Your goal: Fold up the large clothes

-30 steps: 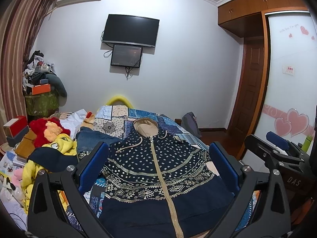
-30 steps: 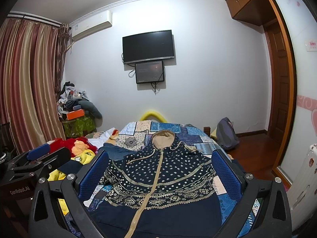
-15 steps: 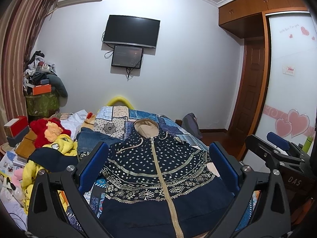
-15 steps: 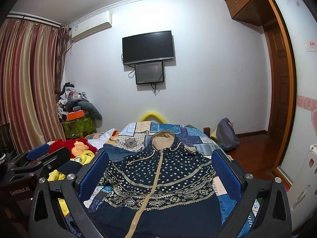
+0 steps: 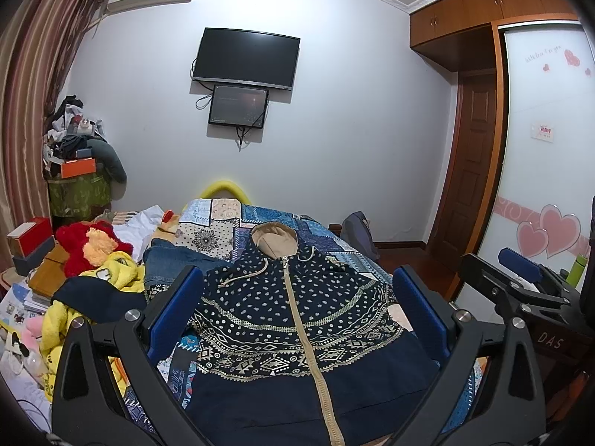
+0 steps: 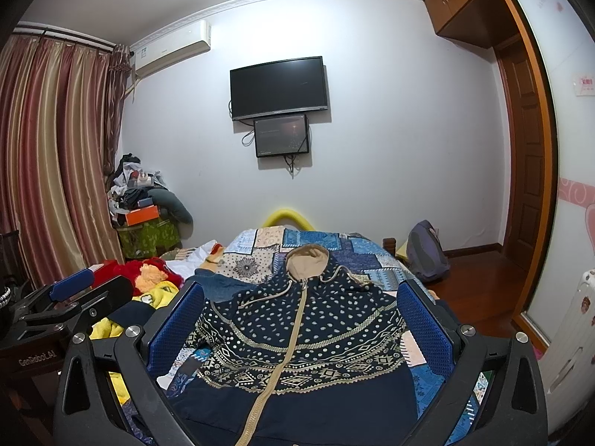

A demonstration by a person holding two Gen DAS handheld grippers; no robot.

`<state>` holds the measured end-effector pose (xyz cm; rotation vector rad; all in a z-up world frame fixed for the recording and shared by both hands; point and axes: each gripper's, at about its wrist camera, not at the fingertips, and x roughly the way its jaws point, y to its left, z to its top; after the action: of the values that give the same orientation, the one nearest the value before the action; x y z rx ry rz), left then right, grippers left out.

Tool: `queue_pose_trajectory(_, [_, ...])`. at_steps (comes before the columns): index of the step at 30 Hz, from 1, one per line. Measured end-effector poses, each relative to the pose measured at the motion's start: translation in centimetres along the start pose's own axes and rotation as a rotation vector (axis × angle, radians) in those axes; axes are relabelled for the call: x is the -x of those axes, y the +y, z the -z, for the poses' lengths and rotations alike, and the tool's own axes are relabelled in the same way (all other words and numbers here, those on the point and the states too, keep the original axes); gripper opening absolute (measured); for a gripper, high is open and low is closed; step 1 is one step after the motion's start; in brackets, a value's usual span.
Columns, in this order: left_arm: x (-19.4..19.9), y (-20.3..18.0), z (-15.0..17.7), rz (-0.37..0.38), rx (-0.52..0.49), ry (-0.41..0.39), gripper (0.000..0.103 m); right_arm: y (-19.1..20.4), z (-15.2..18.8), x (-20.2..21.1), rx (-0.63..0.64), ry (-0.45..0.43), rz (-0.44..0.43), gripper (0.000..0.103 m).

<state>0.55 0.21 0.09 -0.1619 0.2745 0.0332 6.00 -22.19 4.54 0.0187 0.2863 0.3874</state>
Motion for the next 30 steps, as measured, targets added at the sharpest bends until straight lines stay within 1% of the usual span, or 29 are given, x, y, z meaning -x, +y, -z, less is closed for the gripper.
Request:
queue_pose_trajectory(21, [0.0,0.0,0.0,-0.003,0.001,0.000,0.102,0.0,0.4,-0.6,0.000,0.004,0.003,0.103])
queue_pose_trajectory(26, [-0.5,0.4,0.2,-0.011,0.006,0.006,0.102,0.2,0.7,-0.8,0.001,0.013,0.004,0.103])
queue_pose_trajectory(30, [-1.2,1.2,0.4,-0.019,0.027,0.018,0.102,0.4,1.1,-2.0,0.009,0.039,0.012,0.103])
